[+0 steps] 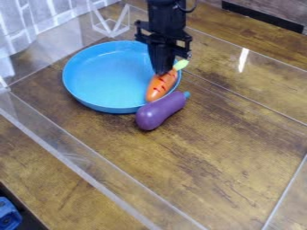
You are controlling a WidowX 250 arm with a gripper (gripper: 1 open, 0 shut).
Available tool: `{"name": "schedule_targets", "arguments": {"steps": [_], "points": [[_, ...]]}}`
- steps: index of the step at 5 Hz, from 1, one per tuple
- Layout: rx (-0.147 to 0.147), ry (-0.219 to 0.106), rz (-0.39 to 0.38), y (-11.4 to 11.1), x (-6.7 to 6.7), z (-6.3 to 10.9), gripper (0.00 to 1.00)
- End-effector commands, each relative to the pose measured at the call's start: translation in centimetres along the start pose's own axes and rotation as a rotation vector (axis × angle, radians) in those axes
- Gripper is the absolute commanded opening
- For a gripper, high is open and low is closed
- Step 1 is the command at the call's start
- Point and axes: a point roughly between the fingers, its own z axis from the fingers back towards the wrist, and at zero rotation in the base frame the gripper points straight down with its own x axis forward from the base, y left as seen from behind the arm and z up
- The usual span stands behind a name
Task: Remove the carrot from the blue tray and put it on the table
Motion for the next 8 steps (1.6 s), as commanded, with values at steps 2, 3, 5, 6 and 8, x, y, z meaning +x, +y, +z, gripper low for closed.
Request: {"name": "schedule_targets", "arguments": {"steps": [2,3,5,6,8], "points": [[0.029,-0.077,-0.002,0.7,1.5,2.7,0.0],[0.034,-0.08,-0.01,0.7,1.7,2.8,0.0],[0.057,-0.1,-0.025,0.8,2.3,3.2,0.0],[0.062,-0.099,-0.031,0.9,2.5,3.2,0.0],[0.066,-0.095,-0.046,1.0,2.8,1.8,1.0]]}}
